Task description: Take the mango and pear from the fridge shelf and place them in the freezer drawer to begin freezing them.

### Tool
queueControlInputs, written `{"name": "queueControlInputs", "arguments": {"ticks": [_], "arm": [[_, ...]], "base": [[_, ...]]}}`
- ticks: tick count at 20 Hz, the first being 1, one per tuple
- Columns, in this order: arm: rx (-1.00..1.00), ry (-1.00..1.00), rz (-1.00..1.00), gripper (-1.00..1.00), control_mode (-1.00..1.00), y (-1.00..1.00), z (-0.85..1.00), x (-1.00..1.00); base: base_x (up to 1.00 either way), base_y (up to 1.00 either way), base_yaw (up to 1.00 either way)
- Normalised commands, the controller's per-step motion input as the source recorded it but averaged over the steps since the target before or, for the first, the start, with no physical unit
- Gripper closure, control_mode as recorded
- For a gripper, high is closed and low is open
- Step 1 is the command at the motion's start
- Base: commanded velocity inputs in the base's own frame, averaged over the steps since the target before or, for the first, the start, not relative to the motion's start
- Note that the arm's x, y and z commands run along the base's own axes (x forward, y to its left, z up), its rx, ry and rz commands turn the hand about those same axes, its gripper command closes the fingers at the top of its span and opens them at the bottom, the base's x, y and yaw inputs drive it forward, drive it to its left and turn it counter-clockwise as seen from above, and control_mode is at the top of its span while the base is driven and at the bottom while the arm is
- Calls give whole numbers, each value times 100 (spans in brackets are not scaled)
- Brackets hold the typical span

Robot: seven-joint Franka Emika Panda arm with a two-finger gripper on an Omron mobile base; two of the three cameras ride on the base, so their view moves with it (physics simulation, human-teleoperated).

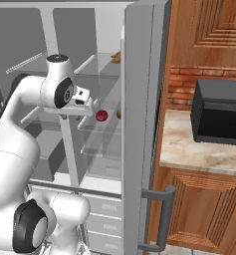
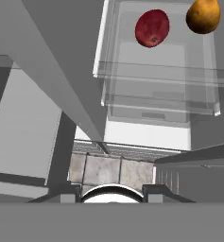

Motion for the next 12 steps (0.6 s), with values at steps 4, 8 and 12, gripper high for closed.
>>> {"name": "queueControlInputs", "arguments": {"ticks": [4,8,12], "arm": [[-1,0,0,-100,-100,7,-4,-15],[-8,-4,0,-100,-100,30,-26,-4],[-8,-3,-17,-100,-100,4,-28,14]], "base": [[0,0,0],[0,0,0],[0,0,0]]}}
